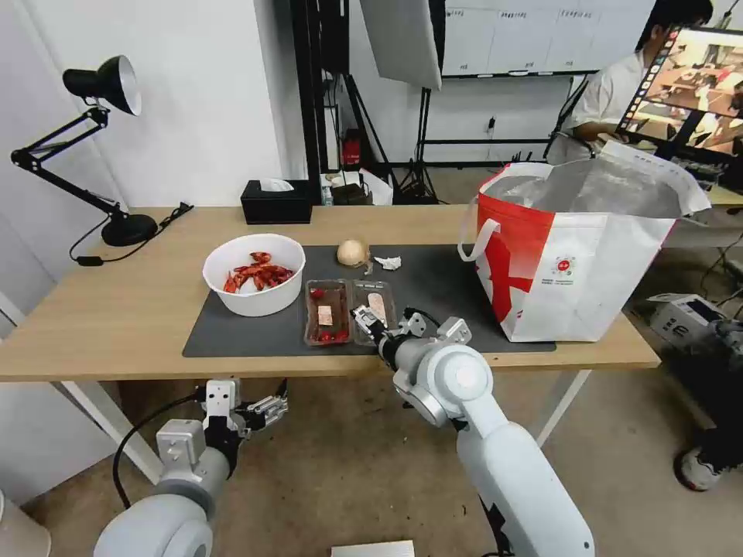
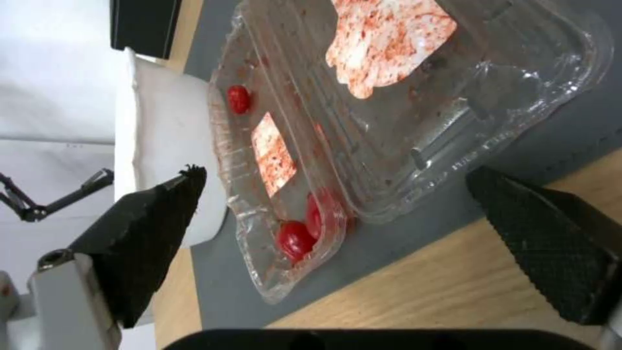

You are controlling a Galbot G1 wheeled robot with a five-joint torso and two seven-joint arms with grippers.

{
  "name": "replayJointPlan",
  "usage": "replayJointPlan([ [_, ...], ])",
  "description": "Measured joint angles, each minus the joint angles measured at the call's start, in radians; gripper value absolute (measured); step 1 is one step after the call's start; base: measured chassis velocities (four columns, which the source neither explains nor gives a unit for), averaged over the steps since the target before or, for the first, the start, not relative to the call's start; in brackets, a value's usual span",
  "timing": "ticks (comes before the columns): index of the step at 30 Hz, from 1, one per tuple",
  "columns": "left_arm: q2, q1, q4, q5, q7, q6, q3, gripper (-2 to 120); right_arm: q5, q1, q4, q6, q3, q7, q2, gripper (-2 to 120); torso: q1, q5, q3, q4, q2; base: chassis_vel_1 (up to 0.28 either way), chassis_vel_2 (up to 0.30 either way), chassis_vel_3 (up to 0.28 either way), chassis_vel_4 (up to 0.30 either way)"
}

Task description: Pick up the trash from the table and place it into the takeout bag.

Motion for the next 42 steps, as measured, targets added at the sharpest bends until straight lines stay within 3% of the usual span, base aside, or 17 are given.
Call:
replayJointPlan([
  [19,0.004,-0.001,0.000,-0.002,0.000,0.000,0.000,100,-0.026,-0.002,-0.020,0.021,0.001,-0.041,0.017,100,0.000,0.0000,0.000,0.0001,0.000,0.000,0.000,0.000,0.000],
  [37,0.000,0.005,0.000,-0.002,0.000,-0.001,-0.001,100,-0.107,-0.025,-0.034,0.047,-0.011,-0.218,0.010,100,0.000,0.0000,0.000,0.0002,0.000,0.000,0.000,0.000,0.000],
  [42,-0.005,0.002,0.001,-0.002,0.001,-0.002,0.001,100,-0.187,-0.035,-0.033,0.045,-0.032,-0.280,-0.012,100,0.000,0.0000,0.000,0.0001,0.000,0.000,0.000,0.000,0.000],
])
